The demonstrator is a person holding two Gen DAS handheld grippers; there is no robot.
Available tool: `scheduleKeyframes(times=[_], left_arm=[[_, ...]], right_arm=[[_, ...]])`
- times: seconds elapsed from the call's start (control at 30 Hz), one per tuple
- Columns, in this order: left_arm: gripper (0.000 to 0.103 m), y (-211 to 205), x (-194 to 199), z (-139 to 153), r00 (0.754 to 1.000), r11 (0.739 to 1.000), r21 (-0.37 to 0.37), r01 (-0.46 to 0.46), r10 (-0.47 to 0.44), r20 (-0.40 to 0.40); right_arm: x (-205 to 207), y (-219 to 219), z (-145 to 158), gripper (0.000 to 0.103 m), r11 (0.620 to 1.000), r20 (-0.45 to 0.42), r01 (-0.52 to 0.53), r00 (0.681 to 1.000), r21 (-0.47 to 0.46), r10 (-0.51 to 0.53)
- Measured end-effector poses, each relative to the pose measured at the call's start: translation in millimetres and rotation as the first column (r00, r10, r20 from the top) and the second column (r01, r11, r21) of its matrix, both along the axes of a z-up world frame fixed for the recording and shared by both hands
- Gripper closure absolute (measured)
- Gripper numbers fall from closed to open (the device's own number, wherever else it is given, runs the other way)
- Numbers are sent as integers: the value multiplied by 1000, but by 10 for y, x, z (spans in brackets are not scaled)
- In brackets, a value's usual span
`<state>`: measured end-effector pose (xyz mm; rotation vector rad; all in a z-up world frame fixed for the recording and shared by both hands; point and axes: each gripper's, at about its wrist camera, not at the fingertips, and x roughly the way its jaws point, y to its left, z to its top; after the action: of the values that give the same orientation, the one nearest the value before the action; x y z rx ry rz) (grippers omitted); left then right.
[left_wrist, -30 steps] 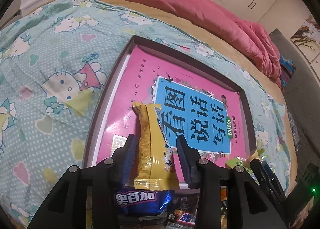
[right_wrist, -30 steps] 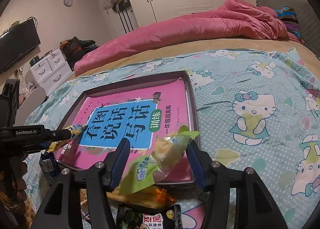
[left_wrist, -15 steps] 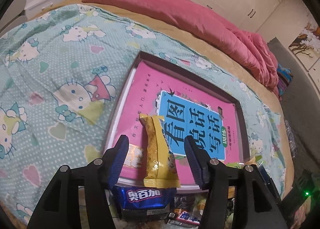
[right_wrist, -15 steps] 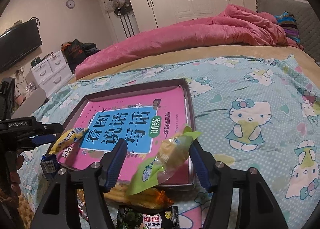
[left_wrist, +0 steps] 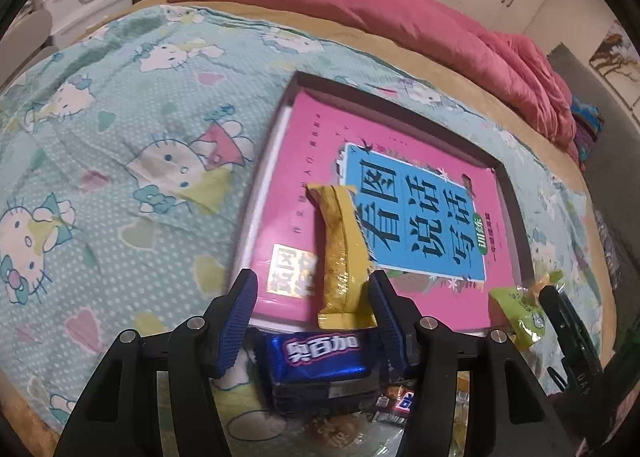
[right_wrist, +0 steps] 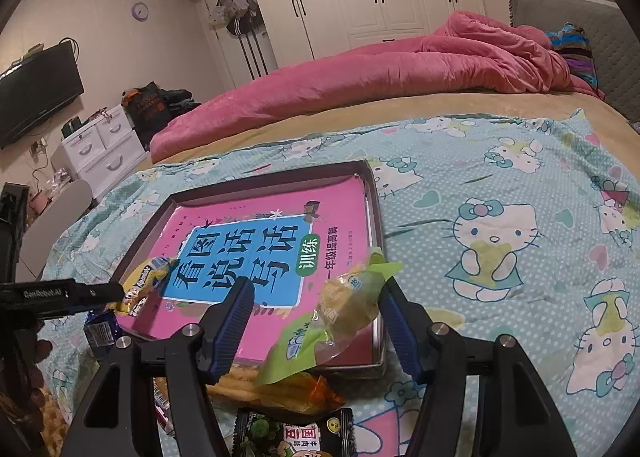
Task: Organize snacks
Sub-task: 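Release the yellow bar into the tray with the left tool while the right tool releases its bag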
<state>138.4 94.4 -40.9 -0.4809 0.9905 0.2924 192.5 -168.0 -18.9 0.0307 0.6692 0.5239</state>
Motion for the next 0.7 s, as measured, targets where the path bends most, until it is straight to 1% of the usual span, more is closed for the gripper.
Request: scheduleKeyframes(times=[0.07,0.17,0.23,0.27,0.3,0.53,0.7], left_arm=[[44,-37,28,-6,1000,1000,7,9,-9,-2],[44,-56,41,18,1000,1000,-4,17,-16,14],[44,-70,32,52,999,1000,-9,20,-19,26],[44,-74,25,67,999,1000,-12,23,-22,31],[44,-79,20,83,999,1000,-14,24,-23,37],[40,-28,-32,171,997,999,-46,12,-9,70],[38,-19,-70,250,996,999,-48,15,-10,93]], right_arm=[[-6,-9,7,39,1000,3,0,1000,2,0],[-23,-39,37,39,1000,15,3,1000,10,-3],[-34,-58,62,36,1000,22,3,1000,18,-4],[-43,-67,75,32,1000,29,4,1000,24,-4],[-51,-75,89,31,999,34,2,999,32,-3],[-81,-94,143,31,999,55,-8,998,44,5],[-97,-117,166,31,999,65,-1,998,46,-2]])
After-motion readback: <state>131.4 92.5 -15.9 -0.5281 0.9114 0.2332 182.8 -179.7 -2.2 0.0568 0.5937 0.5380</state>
